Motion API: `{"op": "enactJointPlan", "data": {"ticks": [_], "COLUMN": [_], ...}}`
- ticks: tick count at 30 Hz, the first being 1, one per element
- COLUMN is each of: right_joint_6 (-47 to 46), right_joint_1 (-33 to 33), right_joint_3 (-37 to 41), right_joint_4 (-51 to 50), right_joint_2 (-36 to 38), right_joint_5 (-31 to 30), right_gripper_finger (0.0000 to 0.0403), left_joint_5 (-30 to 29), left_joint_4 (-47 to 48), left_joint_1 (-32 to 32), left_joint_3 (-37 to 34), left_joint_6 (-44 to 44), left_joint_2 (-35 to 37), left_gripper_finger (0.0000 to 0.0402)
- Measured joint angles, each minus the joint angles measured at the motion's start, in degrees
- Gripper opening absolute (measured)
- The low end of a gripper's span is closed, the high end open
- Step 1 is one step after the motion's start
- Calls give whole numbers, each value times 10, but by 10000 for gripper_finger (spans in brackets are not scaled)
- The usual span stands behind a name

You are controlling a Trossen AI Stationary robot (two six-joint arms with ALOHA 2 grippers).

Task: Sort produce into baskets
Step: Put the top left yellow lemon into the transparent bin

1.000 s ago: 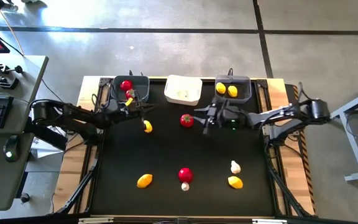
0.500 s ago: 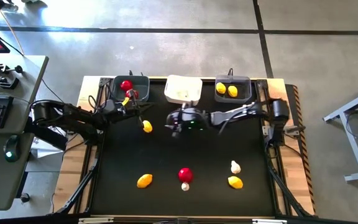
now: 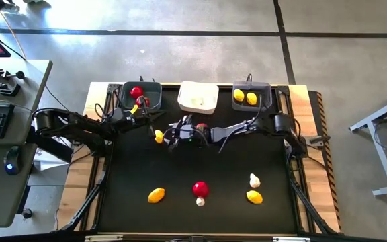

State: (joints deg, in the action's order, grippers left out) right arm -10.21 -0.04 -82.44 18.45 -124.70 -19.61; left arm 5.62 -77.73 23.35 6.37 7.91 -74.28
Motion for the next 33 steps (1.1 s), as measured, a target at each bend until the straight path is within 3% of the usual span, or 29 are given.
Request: {"op": "enactJointPlan", "data": {"ticks": [14,23,28,33], "right_joint_6": [-9,-3,-26,-27], "right_joint_1": [2,2,-2,-7], "right_joint_3": [-139,-211,-207,-207], "right_joint_4": [-2,-88,-96,-110], "right_joint_2": [-133,-180,-180,-179], "right_joint_5": [-16,-16,-8,26], "right_gripper_finger": [339,330,293,210], "left_joint_5": [127,126,126,126], "left_joint_4": [-62,-57,-56,-49], "left_joint_1": [56,56,56,56], "left_joint_3": [-58,-58,-58,-58], "left_joint_6": [-60,-61,-62,-69], "left_joint_2": [43,42,42,42], "left_gripper_finger": [0,0,0,0]}}
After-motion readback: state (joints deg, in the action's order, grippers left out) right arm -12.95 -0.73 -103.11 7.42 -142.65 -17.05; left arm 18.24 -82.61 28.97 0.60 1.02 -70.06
